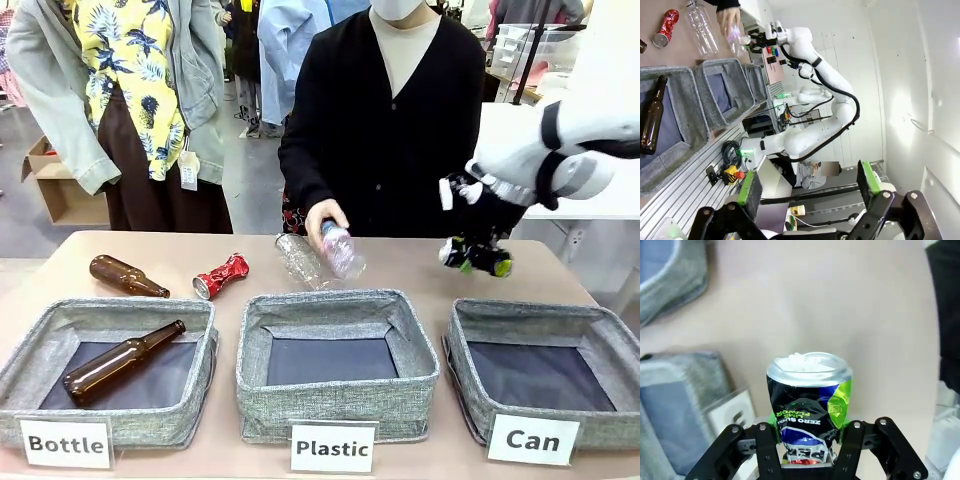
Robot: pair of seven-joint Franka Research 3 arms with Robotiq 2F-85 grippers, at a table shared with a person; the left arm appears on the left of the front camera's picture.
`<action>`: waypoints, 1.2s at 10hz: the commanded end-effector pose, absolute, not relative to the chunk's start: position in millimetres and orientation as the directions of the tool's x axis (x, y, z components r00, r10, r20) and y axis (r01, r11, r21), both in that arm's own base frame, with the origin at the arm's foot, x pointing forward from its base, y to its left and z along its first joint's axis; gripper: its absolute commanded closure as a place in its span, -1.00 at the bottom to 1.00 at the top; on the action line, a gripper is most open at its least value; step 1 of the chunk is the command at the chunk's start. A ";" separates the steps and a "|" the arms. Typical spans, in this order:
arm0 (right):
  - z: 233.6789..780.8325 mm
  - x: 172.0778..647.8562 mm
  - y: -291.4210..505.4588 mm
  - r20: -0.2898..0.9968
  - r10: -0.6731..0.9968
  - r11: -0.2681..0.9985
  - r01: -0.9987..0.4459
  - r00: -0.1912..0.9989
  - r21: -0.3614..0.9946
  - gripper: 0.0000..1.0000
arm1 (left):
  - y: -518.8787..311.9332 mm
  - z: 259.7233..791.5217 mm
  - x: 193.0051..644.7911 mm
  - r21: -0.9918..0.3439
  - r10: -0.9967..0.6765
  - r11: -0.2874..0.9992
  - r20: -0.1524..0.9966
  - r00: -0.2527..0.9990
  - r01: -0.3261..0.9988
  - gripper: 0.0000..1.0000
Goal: Sort the can waste into the basket.
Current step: Pick up the can waste from the table and place it in the right Fabric basket.
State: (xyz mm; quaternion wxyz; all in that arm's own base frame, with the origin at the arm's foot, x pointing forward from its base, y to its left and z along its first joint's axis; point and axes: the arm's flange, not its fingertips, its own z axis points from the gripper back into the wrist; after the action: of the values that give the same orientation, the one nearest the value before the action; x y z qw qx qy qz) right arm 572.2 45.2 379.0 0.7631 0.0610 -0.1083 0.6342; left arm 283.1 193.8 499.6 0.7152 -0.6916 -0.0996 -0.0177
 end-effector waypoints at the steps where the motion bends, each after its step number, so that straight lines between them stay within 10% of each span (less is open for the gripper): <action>1: 425.5 499.2 29.4 0.237 0.957 0.202 -0.972 0.169 -0.123 1.00 | 192.8 502.7 283.9 -0.984 0.112 0.022 0.178 0.978 0.176 -1.00; 8: 420.2 380.3 -7.9 0.286 0.945 0.165 -0.986 0.161 0.012 1.00 | 192.8 502.7 283.9 -0.984 0.112 0.022 0.178 0.978 0.176 -1.00; 10: 412.9 379.3 -8.2 0.298 0.941 0.153 -0.987 0.159 0.043 -0.86 | 192.8 502.7 283.9 -0.984 0.112 0.022 0.178 0.978 0.176 -1.00; 12: 408.6 380.4 -8.7 0.305 0.935 0.169 -0.984 0.178 0.054 -1.00 | 192.8 502.7 283.9 -0.984 0.112 0.022 0.178 0.978 0.176 -1.00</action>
State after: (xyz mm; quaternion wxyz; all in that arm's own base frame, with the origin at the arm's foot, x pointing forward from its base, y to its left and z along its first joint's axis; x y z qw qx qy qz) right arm 375.9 -6.7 408.0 0.7596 0.1157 -0.0935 0.6331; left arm 283.6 194.0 499.3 0.7149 -0.6920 -0.0989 -0.0175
